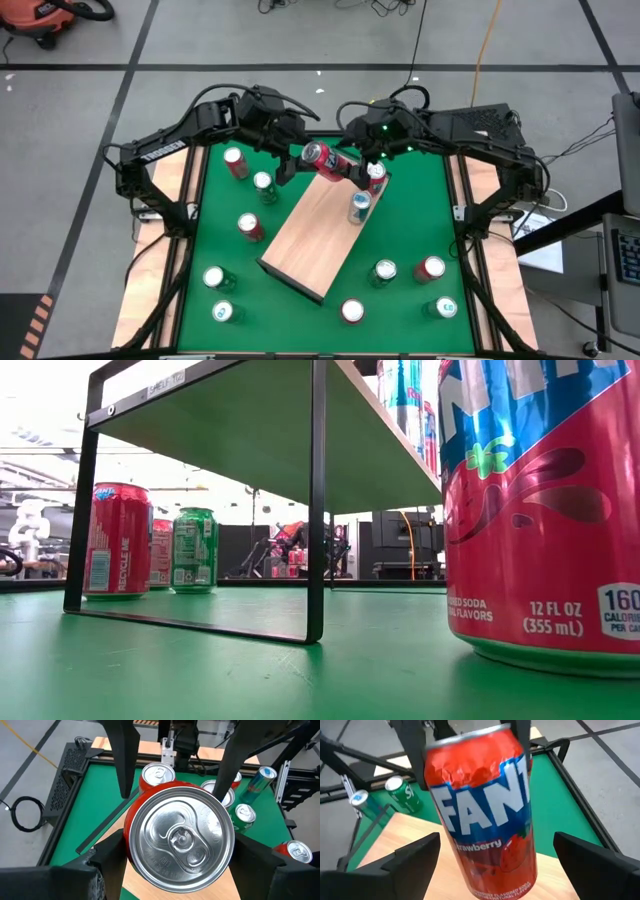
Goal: Sort soda cans
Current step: Put the red soda can on the shelf and align it with the other red soda can
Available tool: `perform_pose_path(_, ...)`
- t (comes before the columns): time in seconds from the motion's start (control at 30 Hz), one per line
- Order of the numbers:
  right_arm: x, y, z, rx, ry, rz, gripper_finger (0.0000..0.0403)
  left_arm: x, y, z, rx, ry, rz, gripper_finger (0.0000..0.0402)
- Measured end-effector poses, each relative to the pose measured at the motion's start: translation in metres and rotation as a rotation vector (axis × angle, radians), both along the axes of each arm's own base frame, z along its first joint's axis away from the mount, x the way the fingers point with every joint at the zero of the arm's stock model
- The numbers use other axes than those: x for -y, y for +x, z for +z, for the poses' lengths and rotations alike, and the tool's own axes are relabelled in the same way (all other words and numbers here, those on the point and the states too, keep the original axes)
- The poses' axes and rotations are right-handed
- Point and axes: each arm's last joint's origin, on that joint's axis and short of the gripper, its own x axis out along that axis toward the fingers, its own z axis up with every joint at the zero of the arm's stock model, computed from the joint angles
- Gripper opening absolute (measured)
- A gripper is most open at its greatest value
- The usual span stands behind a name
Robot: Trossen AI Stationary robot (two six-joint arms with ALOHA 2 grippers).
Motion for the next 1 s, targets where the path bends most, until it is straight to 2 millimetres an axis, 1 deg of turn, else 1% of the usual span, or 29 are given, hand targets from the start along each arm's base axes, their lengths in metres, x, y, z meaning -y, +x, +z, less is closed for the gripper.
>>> perform_pose_path(0.43, 0.002, 0.021, -0.02, -0.065, -0.039, 0.037, 0.0377, 0.002, 0.003, 0.003, 0.045, 0.004, -0.032, 0.027)
perform_pose_path(0.53, 0.001, 0.023, -0.02, -0.066, -0.047, 0.046, 0.0361, 0.001, 0.002, 0.003, 0.045, 0.004, -0.031, 0.027)
perform_pose_path(0.7, 0.0, 0.023, -0.02, -0.066, -0.051, 0.051, 0.0318, 0.002, 0.002, 0.003, 0.045, 0.004, -0.034, 0.027)
perform_pose_path(0.83, 0.001, 0.023, -0.02, -0.064, -0.055, 0.053, 0.0295, 0.001, 0.003, 0.004, 0.045, 0.005, -0.032, 0.029)
perform_pose_path(1.0, 0.001, 0.023, -0.02, -0.065, -0.047, 0.041, 0.0303, 0.0, 0.003, 0.004, 0.045, 0.022, 0.013, 0.0323)
